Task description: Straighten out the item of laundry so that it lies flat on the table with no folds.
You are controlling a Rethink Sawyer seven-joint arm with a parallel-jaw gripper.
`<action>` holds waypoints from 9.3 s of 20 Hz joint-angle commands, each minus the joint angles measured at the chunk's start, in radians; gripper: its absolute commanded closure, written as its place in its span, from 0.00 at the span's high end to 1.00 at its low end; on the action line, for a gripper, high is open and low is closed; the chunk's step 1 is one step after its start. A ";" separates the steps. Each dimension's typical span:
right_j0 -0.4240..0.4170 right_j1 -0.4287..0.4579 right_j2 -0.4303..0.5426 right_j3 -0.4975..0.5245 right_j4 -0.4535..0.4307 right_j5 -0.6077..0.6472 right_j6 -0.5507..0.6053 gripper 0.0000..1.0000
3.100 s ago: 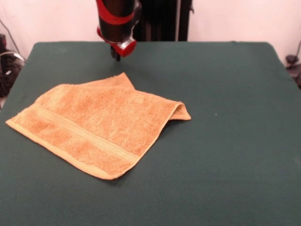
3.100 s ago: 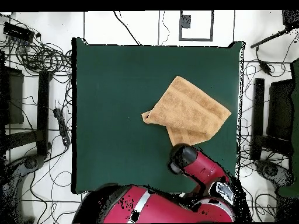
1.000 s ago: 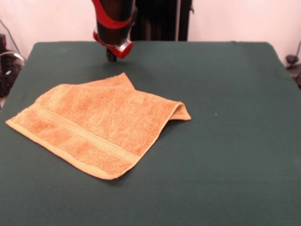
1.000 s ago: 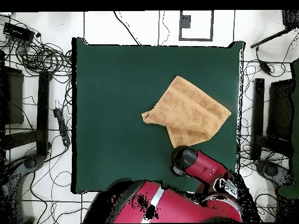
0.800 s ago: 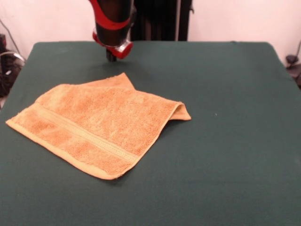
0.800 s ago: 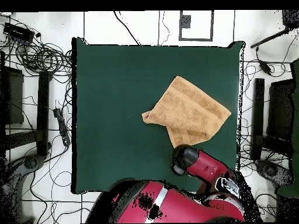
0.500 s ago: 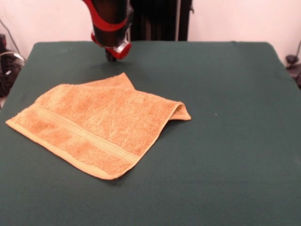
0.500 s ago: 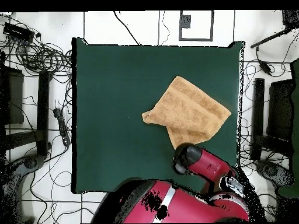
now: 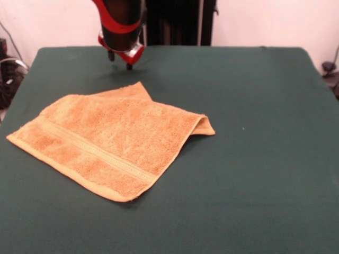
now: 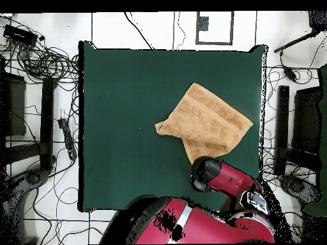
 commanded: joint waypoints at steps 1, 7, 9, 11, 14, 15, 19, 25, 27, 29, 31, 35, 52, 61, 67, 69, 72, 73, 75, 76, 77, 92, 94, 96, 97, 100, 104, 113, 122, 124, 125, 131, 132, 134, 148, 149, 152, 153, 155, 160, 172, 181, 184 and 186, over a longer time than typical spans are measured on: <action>0.029 0.034 0.222 -0.199 0.051 -0.062 0.084 1.00; 0.015 0.005 0.252 -0.183 0.040 -0.083 0.059 1.00; 0.003 -0.001 0.270 -0.175 0.037 -0.097 0.047 1.00; 0.004 -0.001 0.267 -0.184 0.034 -0.090 0.045 1.00; 0.024 -0.018 0.244 -0.204 0.021 -0.029 0.043 1.00; 0.030 -0.025 0.238 -0.207 0.019 -0.005 0.045 1.00; 0.031 -0.040 0.238 -0.213 0.007 0.037 0.044 1.00; 0.028 -0.035 0.246 -0.223 0.001 0.025 0.056 1.00; 0.032 -0.038 0.243 -0.223 -0.002 0.032 0.065 1.00; 0.036 -0.045 0.240 -0.223 -0.004 0.049 0.069 1.00; 0.037 -0.048 0.241 -0.219 -0.004 0.049 0.074 1.00; 0.033 -0.048 0.244 -0.206 -0.002 0.032 0.089 1.00; 0.038 -0.063 0.256 -0.059 0.114 -0.015 0.258 1.00; 0.053 -0.028 0.214 -0.076 0.141 0.080 0.223 1.00; 0.010 0.125 0.202 -0.147 0.118 0.034 0.188 1.00; 0.003 0.159 0.212 -0.136 0.142 -0.008 0.217 1.00; -0.001 0.215 0.209 -0.141 0.157 -0.022 0.229 1.00; 0.004 0.229 0.201 -0.142 0.160 -0.028 0.237 1.00; 0.013 0.257 0.184 -0.144 0.165 -0.039 0.251 1.00; 0.009 0.268 0.188 -0.137 0.170 -0.079 0.253 1.00; 0.005 0.280 0.192 -0.129 0.175 -0.118 0.255 1.00; 0.069 0.265 0.133 -0.092 0.164 -0.231 0.262 0.00; 0.071 0.256 0.130 -0.076 0.172 -0.221 0.268 0.00; 0.071 0.249 0.125 -0.061 0.178 -0.205 0.269 0.00; 0.074 0.246 0.119 -0.052 0.177 -0.199 0.270 0.00; 0.083 0.229 0.097 -0.014 0.168 -0.204 0.278 0.00; 0.093 0.187 0.062 0.035 0.150 -0.176 0.276 0.00; 0.059 0.098 0.066 0.089 0.127 -0.135 0.191 0.00; 0.089 -0.022 0.021 0.145 0.116 -0.030 0.172 0.00; 0.095 -0.034 0.013 0.147 0.116 -0.013 0.174 0.00; 0.097 -0.040 0.010 0.148 0.116 -0.003 0.173 0.00; 0.106 -0.063 -0.001 0.152 0.109 0.027 0.180 0.00; 0.107 -0.069 -0.002 0.158 0.109 0.027 0.180 0.00; 0.104 -0.065 0.001 0.161 0.111 0.017 0.180 0.00; 0.027 0.033 0.077 0.121 0.099 -0.187 0.142 1.00; 0.029 0.039 0.073 0.113 0.093 -0.204 0.141 1.00; 0.005 0.057 0.106 0.112 0.115 -0.256 0.163 1.00; 0.013 0.061 0.099 0.102 0.117 -0.263 0.172 1.00; 0.024 0.059 0.095 0.093 0.121 -0.229 0.169 1.00; 0.057 0.040 0.074 0.062 0.113 -0.208 0.164 1.00; 0.018 -0.143 0.142 0.060 -0.001 -0.074 0.051 1.00; 0.076 -0.355 0.113 0.054 -0.025 0.166 0.021 1.00; 0.053 -0.353 0.137 0.067 -0.028 0.115 0.012 1.00; 0.043 -0.353 0.147 0.075 -0.032 0.093 0.011 1.00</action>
